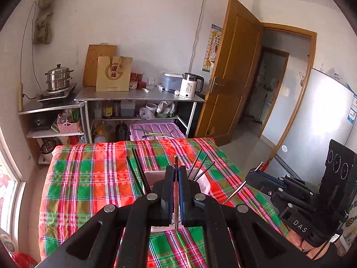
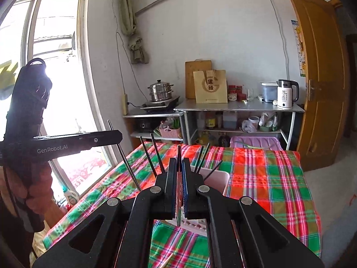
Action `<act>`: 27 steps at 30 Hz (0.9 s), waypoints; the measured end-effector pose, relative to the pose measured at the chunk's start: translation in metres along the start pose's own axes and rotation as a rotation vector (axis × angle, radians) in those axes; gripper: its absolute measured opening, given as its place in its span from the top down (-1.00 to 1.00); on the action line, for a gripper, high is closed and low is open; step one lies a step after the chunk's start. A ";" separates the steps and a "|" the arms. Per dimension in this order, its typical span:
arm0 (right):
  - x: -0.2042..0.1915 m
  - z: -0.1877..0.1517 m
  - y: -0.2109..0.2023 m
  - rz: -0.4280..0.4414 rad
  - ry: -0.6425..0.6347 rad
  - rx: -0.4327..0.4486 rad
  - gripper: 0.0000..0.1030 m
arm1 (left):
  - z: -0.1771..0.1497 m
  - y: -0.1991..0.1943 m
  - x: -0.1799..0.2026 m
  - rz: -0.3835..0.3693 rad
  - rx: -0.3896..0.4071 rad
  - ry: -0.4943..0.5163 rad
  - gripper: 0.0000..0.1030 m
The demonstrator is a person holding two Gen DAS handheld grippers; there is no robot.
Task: Organize utensils
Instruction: 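Lift the metal chopsticks with both tools and carry them above the basket, then open both tools to release the metal chopsticks into the basket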
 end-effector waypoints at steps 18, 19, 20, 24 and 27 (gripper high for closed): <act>0.012 0.000 0.056 -0.004 0.044 0.004 0.92 | 0.014 0.062 -0.039 -0.002 -0.005 -0.080 0.93; 0.013 -0.003 0.060 -0.002 0.049 -0.002 0.92 | 0.011 0.066 -0.041 -0.001 -0.010 -0.083 0.93; 0.013 -0.007 0.062 -0.001 0.053 -0.009 0.92 | 0.008 0.070 -0.044 -0.001 -0.016 -0.086 0.93; 0.014 -0.020 0.072 0.004 0.066 -0.031 0.92 | -0.006 0.082 -0.051 0.004 -0.041 -0.094 0.93; 0.011 -0.031 0.078 0.009 0.066 -0.055 0.92 | -0.017 0.089 -0.056 0.005 -0.060 -0.101 0.93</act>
Point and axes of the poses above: each gripper's, at about its wrist camera, not at the fingertips, and y roughly the way its jaws point, x to its right, z to its top, the point moved 6 cm from there along y, roughly the way its jaws point, and after that the axes turned 11 degrees about -y, right-handed, at the moved point
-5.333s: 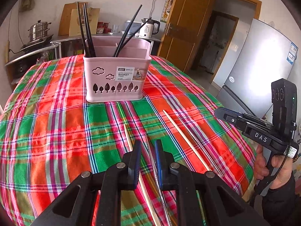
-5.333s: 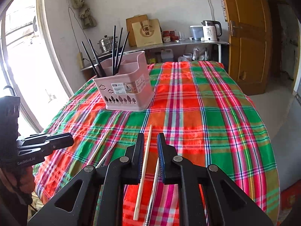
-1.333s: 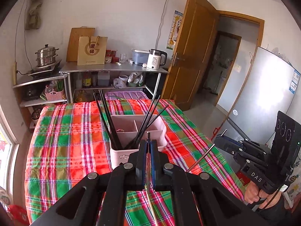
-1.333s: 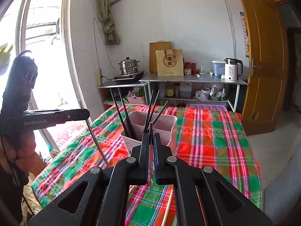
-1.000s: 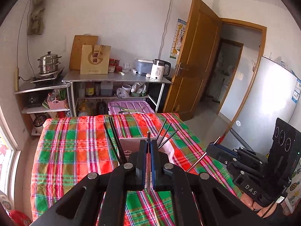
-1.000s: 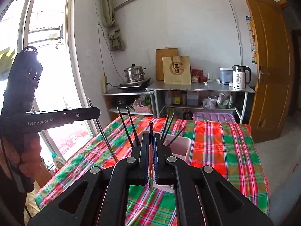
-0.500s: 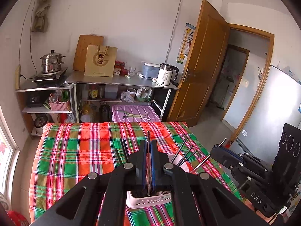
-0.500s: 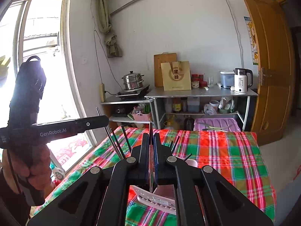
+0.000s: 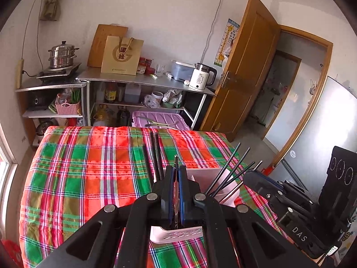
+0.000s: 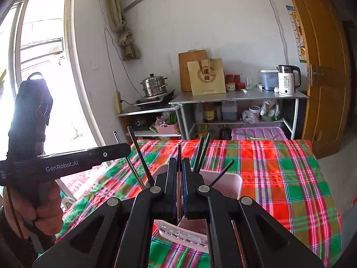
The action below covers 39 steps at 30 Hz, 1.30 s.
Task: Organize utensils
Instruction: 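Open both tools to release the metal chopsticks into the basket, then lower both tools and close each on a wooden chopstick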
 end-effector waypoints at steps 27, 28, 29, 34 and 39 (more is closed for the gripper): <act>0.000 -0.029 -0.095 -0.025 -0.028 0.036 0.75 | -0.054 -0.079 0.013 0.022 0.081 0.053 0.72; -0.001 -0.033 -0.100 -0.023 -0.031 0.036 0.75 | -0.061 -0.083 0.014 0.024 0.082 0.057 0.72; -0.003 -0.036 -0.106 -0.020 -0.033 0.035 0.75 | -0.068 -0.087 0.016 0.020 0.082 0.059 0.72; -0.008 -0.061 -0.131 -0.029 -0.046 0.038 0.76 | -0.109 -0.100 0.022 0.013 0.072 0.094 0.72; -0.007 -0.085 -0.146 -0.028 -0.023 0.014 0.75 | -0.150 -0.105 0.025 0.007 0.047 0.098 0.72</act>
Point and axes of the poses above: each gripper's, at about its wrist camera, not at the fingertips, and y roughly the way its jaws point, x to its right, z to its top, the point moved 6 cm from there along y, roughly the way its jaws point, and after that the axes turned 11 degrees about -y, right-handed, at the moved point
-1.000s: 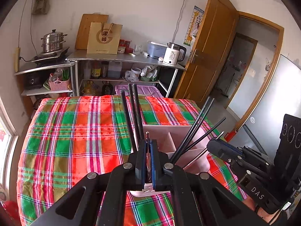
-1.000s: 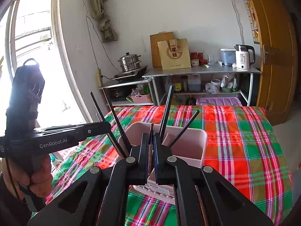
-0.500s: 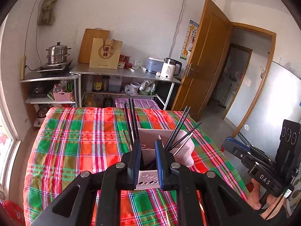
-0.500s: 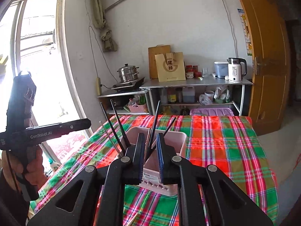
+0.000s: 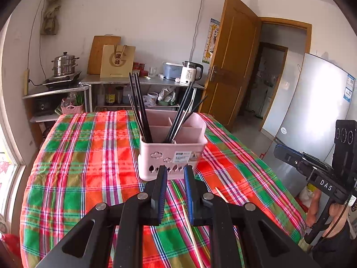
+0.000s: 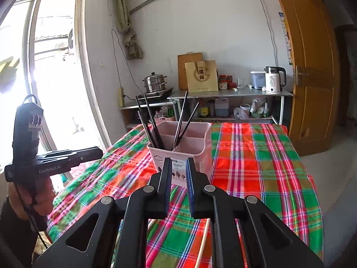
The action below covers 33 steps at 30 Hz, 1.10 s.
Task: Organize utensils
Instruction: 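Lower both tools and close each on a wooden chopstick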
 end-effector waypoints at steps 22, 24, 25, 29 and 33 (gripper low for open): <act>0.010 -0.085 0.021 -0.003 0.064 -0.202 0.66 | -0.096 0.044 -0.006 0.060 -0.187 -0.028 0.62; 0.011 -0.090 0.029 -0.009 0.064 -0.225 0.63 | -0.098 0.052 -0.008 0.079 -0.199 -0.029 0.49; 0.012 -0.092 0.033 -0.007 0.067 -0.238 0.63 | -0.098 0.056 -0.008 0.083 -0.206 -0.030 0.49; 0.015 -0.099 0.047 -0.018 0.060 -0.280 0.63 | -0.101 0.075 -0.007 0.082 -0.246 -0.031 0.49; 0.018 -0.104 0.063 -0.030 0.054 -0.334 0.63 | -0.103 0.095 -0.005 0.090 -0.284 -0.026 0.48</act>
Point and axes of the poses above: each gripper's, at about its wrist camera, not at the fingertips, and y roughly the way its jaws point, x to its right, z to its top, the point moved 6 cm from there along y, roughly the way its jaws point, and after that the axes turned 11 degrees about -y, right-handed, at the moved point
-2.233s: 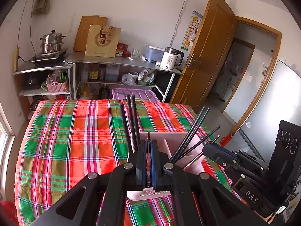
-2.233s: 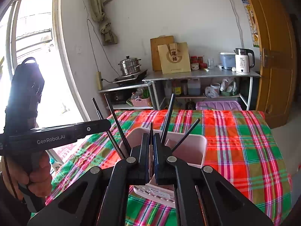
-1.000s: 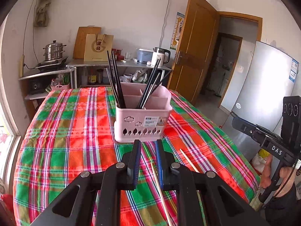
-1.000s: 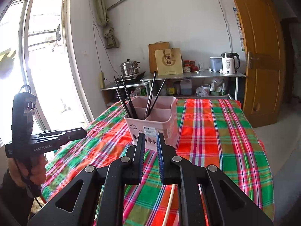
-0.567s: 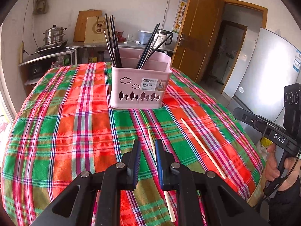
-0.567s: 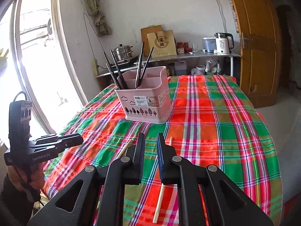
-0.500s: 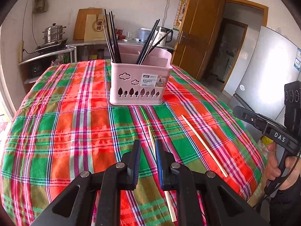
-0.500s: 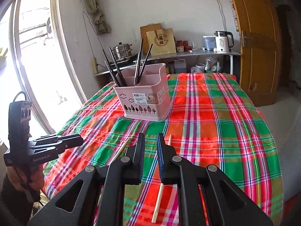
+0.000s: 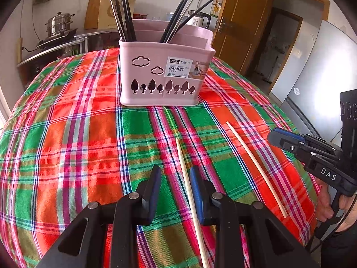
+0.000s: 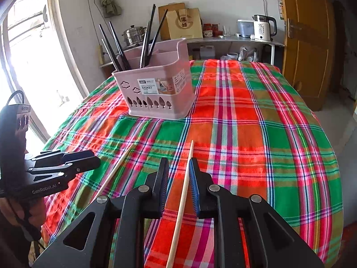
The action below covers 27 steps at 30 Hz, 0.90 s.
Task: Organize utensils
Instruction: 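Lower both tools and close each on a wooden chopstick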
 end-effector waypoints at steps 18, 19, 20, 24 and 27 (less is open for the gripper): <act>0.012 0.007 0.060 -0.005 -0.018 -0.128 0.63 | 0.012 0.047 0.011 0.020 -0.076 0.022 0.52; 0.012 0.008 0.061 -0.007 -0.019 -0.131 0.63 | 0.013 0.048 0.011 0.029 -0.075 0.024 0.54; 0.012 0.009 0.063 -0.009 -0.020 -0.134 0.63 | 0.014 0.049 0.012 0.037 -0.075 0.026 0.58; 0.012 0.011 0.069 -0.020 -0.027 -0.151 0.63 | 0.020 0.054 0.012 0.053 -0.080 0.028 0.69; 0.011 0.012 0.072 -0.033 -0.044 -0.160 0.63 | 0.021 0.055 0.013 0.073 -0.077 0.040 0.79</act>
Point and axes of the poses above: each gripper's, at about its wrist camera, not at the fingertips, and y roughly the way its jaws point, x to its right, z to its top, the point moved 6 cm from there along y, roughly the way its jaws point, and after that the axes turned 11 degrees about -y, right-handed, at the moved point
